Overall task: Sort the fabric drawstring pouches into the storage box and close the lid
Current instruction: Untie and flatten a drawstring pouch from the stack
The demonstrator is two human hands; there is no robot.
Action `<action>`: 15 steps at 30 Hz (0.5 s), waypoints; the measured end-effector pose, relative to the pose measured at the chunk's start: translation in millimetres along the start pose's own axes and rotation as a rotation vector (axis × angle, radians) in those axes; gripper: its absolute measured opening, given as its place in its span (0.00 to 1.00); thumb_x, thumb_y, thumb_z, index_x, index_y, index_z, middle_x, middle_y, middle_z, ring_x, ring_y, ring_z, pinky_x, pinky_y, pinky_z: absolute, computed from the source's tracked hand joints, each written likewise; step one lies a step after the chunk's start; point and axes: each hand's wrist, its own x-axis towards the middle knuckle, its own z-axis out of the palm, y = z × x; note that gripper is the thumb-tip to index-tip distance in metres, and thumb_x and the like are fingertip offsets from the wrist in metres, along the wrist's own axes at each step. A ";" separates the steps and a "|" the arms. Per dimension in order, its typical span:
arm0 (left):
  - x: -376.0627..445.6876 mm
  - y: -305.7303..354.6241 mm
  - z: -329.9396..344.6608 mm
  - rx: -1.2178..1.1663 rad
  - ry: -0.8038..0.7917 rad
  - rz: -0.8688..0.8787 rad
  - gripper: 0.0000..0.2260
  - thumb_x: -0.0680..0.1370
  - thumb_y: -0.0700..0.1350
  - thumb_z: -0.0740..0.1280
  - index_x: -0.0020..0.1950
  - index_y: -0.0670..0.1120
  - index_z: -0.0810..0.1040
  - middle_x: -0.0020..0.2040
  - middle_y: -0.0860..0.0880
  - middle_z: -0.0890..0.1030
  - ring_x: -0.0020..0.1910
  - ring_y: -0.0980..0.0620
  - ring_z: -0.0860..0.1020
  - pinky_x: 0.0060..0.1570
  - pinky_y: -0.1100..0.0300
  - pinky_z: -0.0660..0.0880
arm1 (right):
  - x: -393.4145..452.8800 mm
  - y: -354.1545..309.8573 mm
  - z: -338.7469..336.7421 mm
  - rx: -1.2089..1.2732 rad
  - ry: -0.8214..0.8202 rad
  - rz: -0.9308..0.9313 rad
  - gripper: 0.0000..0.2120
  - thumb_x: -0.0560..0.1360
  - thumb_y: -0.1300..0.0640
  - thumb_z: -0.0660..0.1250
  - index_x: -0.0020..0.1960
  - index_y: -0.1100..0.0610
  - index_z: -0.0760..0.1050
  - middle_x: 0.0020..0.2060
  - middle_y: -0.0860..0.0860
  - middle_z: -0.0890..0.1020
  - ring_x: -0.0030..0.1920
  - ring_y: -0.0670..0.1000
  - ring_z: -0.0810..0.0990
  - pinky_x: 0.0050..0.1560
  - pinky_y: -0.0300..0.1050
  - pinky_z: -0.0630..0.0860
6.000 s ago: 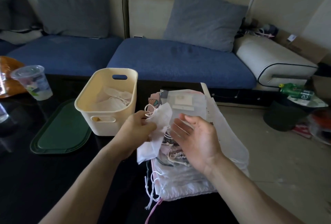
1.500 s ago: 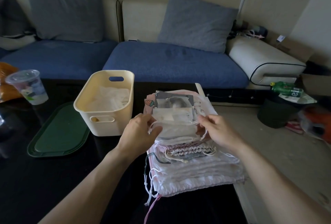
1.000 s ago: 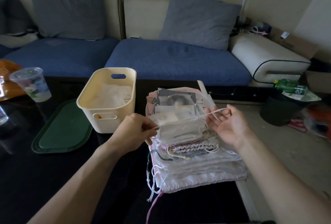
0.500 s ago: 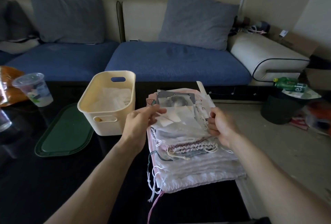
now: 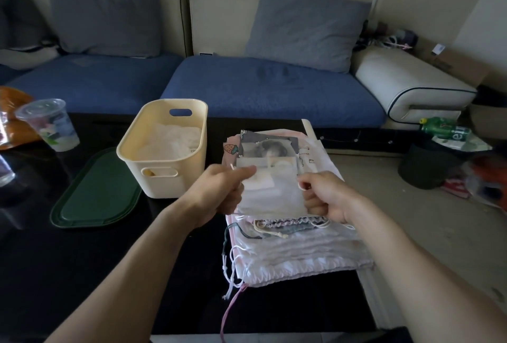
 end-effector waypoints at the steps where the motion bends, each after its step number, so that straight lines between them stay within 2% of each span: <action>1: -0.7 1.6 -4.2 -0.019 0.018 -0.001 0.23 0.82 0.44 0.64 0.29 0.48 0.59 0.25 0.49 0.57 0.24 0.53 0.54 0.29 0.57 0.50 | -1.3 -0.4 -0.4 -0.065 -0.055 0.025 0.19 0.81 0.60 0.57 0.32 0.51 0.60 0.23 0.47 0.58 0.23 0.47 0.53 0.23 0.37 0.50; 3: -1.3 3.3 -12.2 0.040 0.076 0.008 0.19 0.81 0.42 0.64 0.31 0.46 0.64 0.25 0.48 0.60 0.23 0.52 0.57 0.28 0.58 0.52 | -2.8 -1.3 -0.9 -0.160 -0.137 0.053 0.20 0.82 0.59 0.58 0.31 0.52 0.61 0.23 0.47 0.58 0.23 0.47 0.52 0.23 0.37 0.50; 5: -1.8 1.6 -18.4 0.229 0.135 0.009 0.16 0.81 0.41 0.63 0.33 0.43 0.68 0.24 0.46 0.65 0.22 0.51 0.61 0.24 0.61 0.58 | -4.7 -3.2 -2.1 -0.196 -0.188 0.069 0.20 0.82 0.57 0.59 0.32 0.52 0.62 0.23 0.47 0.58 0.23 0.46 0.52 0.23 0.37 0.49; 11: 0.0 -5.5 -27.4 0.565 0.104 -0.010 0.16 0.78 0.50 0.71 0.38 0.41 0.72 0.29 0.44 0.72 0.25 0.50 0.68 0.26 0.62 0.68 | -13.4 -11.2 -17.4 -0.231 -0.209 0.091 0.17 0.79 0.61 0.60 0.33 0.53 0.62 0.27 0.48 0.56 0.24 0.46 0.51 0.21 0.35 0.49; 13: -1.2 -5.3 -29.6 0.730 0.011 -0.019 0.15 0.74 0.53 0.75 0.43 0.44 0.74 0.37 0.49 0.78 0.31 0.53 0.74 0.31 0.64 0.72 | -16.2 -12.4 -21.5 -0.247 -0.222 0.102 0.17 0.78 0.62 0.60 0.32 0.53 0.61 0.27 0.49 0.56 0.23 0.46 0.52 0.21 0.34 0.49; 15: -3.7 -7.8 -29.7 0.879 -0.099 -0.056 0.16 0.70 0.57 0.77 0.50 0.51 0.76 0.48 0.53 0.79 0.42 0.57 0.77 0.40 0.63 0.75 | -17.5 -11.5 -22.1 -0.283 -0.225 0.102 0.16 0.78 0.62 0.60 0.32 0.53 0.62 0.27 0.49 0.56 0.24 0.47 0.52 0.21 0.34 0.50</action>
